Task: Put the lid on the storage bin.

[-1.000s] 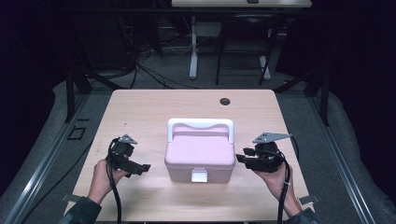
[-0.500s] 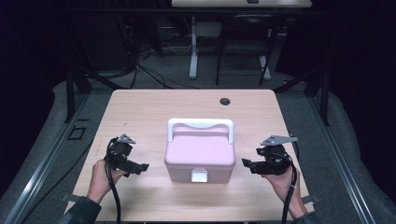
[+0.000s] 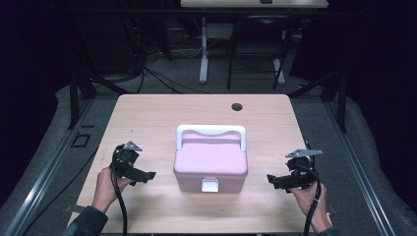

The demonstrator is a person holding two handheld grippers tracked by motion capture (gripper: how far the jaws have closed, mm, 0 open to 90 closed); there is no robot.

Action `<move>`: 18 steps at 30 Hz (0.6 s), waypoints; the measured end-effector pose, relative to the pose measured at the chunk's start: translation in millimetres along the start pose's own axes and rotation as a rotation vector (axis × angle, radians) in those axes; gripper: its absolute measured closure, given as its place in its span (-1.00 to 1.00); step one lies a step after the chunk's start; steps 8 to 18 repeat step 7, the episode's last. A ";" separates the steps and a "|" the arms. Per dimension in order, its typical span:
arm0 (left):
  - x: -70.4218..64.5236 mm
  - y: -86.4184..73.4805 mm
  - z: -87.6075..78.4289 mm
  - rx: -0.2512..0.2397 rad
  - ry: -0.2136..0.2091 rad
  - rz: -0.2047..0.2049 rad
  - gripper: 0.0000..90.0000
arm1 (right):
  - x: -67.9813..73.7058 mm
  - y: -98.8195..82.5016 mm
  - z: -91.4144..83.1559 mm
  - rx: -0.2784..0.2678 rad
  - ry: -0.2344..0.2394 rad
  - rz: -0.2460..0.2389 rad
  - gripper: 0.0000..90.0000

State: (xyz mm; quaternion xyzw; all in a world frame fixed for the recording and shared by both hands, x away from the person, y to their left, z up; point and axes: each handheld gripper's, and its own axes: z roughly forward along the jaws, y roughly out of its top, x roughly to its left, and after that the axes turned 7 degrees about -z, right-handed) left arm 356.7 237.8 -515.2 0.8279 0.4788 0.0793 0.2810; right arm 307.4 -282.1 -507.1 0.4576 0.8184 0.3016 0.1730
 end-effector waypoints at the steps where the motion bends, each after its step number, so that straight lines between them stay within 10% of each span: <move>1: 0.9 -0.3 0.1 -0.002 -0.002 -0.003 -1.00 | -0.4 -0.5 1.3 0.002 -0.001 0.003 -1.00; 18: 7.2 -0.7 3.4 0.007 -0.012 -0.017 -1.00 | -3.5 -1.9 7.2 0.013 0.002 0.013 -1.00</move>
